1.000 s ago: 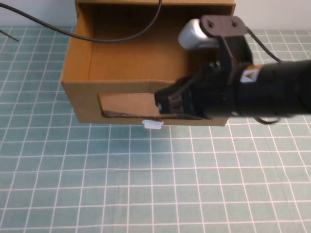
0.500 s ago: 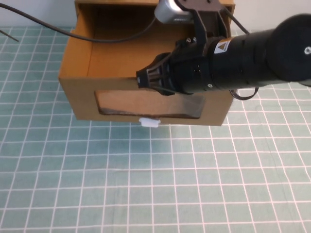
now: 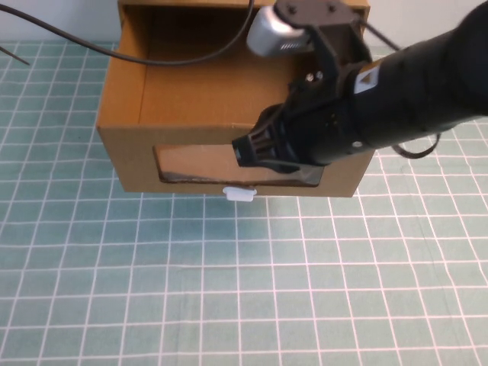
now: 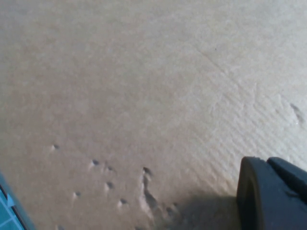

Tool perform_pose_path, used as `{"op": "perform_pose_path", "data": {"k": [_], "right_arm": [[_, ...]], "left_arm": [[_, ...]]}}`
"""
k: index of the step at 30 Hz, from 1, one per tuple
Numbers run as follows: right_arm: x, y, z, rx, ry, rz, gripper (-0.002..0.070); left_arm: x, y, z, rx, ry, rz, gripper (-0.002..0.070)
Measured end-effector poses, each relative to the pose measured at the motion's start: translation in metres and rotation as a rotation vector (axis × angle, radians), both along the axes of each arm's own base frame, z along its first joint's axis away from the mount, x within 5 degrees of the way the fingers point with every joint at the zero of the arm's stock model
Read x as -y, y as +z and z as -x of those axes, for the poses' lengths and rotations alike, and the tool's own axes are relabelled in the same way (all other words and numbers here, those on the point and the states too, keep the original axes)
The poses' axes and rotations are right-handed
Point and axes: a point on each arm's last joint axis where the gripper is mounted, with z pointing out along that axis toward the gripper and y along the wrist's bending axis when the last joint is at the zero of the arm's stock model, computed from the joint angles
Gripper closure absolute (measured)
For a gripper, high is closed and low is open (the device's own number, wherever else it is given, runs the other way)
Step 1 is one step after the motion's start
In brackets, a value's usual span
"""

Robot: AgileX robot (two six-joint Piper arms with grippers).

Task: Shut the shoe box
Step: Close the shoe box with your right arm

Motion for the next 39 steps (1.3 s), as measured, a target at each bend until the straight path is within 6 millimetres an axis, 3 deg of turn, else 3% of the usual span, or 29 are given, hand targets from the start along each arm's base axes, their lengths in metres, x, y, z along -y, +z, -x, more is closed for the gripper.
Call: {"op": "perform_pose_path", "data": {"k": [6,19,39], "right_arm": [[-0.006,-0.014,-0.018,0.007,-0.054,-0.01,0.0687],[0.019,-0.01,-0.057,0.091,-0.239,-0.13,0.0687],[0.015,-0.007,-0.129,0.075,-0.207,-0.31,0.0687]], "left_arm": [[0.0,0.0,0.0,0.0,0.0,0.0,0.068],[0.0,0.0,0.0,0.0,0.0,0.0,0.068],[0.0,0.0,0.0,0.001,-0.001,-0.001,0.068]]}}
